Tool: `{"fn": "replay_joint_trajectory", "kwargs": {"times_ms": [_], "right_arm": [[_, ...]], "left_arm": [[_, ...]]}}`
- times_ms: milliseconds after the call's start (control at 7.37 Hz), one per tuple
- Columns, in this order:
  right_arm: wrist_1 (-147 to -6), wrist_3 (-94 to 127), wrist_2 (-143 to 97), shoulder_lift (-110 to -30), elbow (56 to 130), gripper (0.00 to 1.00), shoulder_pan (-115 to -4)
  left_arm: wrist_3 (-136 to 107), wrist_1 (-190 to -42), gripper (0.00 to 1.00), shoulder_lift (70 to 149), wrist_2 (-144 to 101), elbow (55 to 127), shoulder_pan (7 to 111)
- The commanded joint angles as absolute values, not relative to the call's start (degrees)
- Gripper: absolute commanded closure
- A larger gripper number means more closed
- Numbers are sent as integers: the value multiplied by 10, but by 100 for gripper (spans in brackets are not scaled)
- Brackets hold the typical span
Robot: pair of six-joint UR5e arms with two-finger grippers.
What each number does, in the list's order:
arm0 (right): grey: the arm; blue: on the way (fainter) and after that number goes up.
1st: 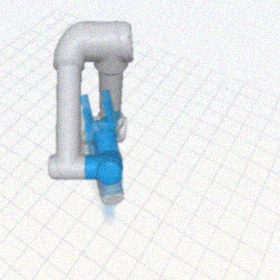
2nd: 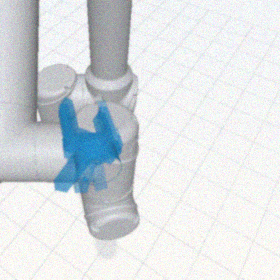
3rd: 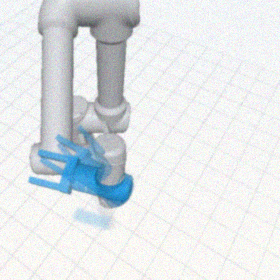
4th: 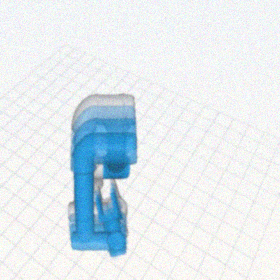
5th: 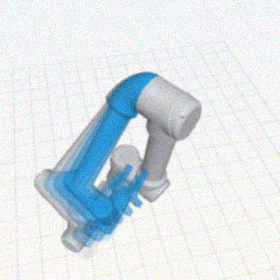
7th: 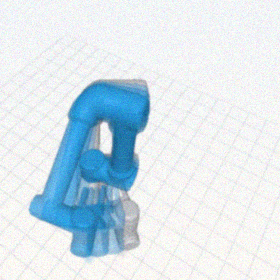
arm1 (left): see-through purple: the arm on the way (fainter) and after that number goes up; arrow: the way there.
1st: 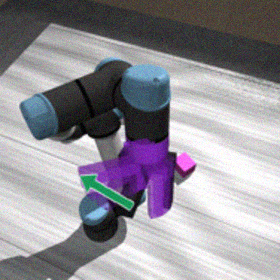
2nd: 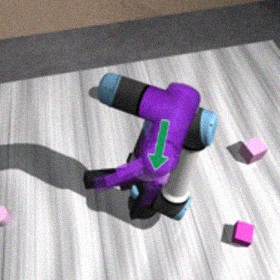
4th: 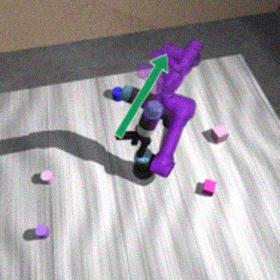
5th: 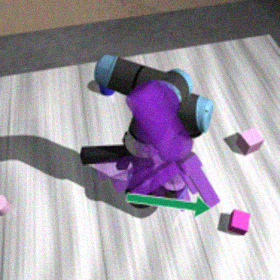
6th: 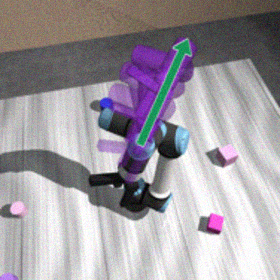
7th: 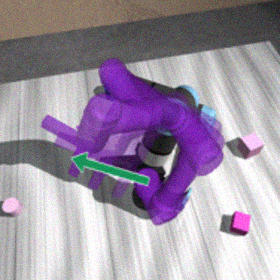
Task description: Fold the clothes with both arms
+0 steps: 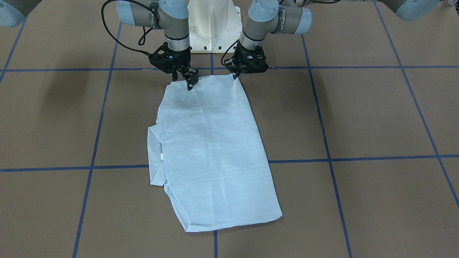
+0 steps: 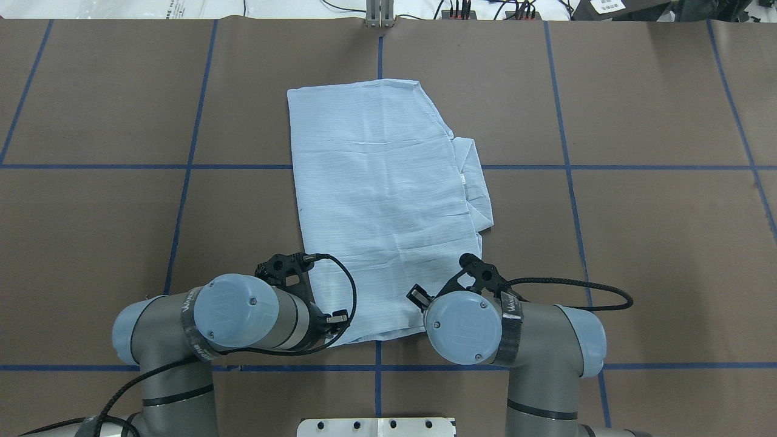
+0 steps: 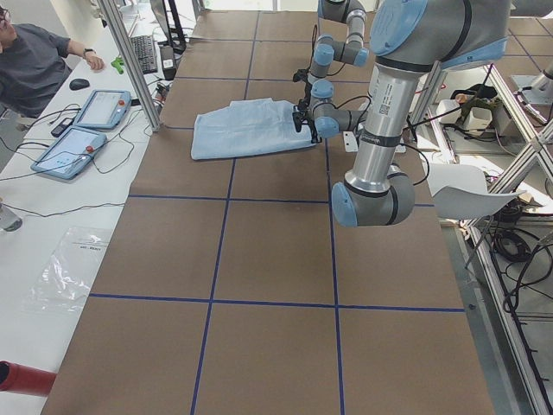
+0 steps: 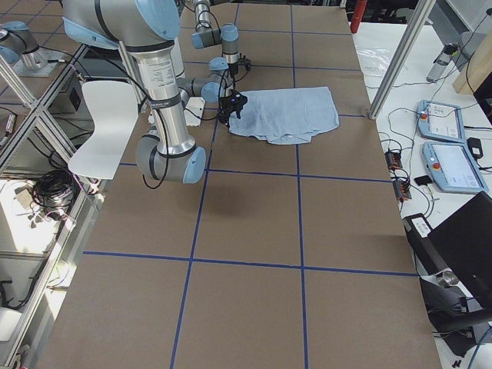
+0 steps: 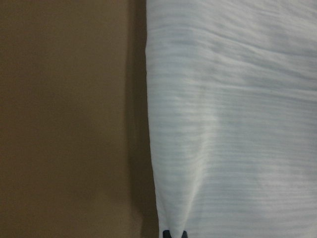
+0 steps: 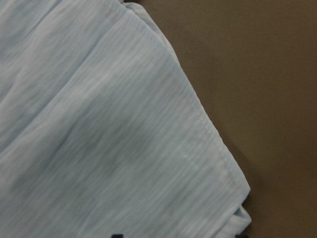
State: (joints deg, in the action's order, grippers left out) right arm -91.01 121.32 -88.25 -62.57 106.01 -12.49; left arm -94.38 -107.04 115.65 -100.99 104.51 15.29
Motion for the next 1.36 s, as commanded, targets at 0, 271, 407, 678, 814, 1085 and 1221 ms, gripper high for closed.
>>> {"fn": "replay_joint_trajectory", "kwargs": {"times_ms": [0,271,407,678,814,1085,1221], "right_arm": [[-911,1214,-881,-628,1060,19,-122],[-912,1214,-873,-628,1060,19,-121],[-912,1214,-872,-628,1059,19,-120],[-912,1214,-869,-629,1056,20,-120],[-912,1214,-868,-629,1055,24,-120],[-912,1214,-865,-628,1056,47,-120],[-912,1214,-866,-628,1056,92,-120]], "left_arm": [[-944,-1071,100,1156,-1010,1045,153],[-943,-1070,100,1157,-1010,1045,153],[-943,-1071,100,1158,-1010,1046,153],[-943,-1071,100,1158,-1010,1047,153],[-943,-1071,100,1158,-1010,1047,153],[-943,-1071,100,1158,-1010,1047,153],[-943,-1071,100,1158,-1010,1047,153]]}}
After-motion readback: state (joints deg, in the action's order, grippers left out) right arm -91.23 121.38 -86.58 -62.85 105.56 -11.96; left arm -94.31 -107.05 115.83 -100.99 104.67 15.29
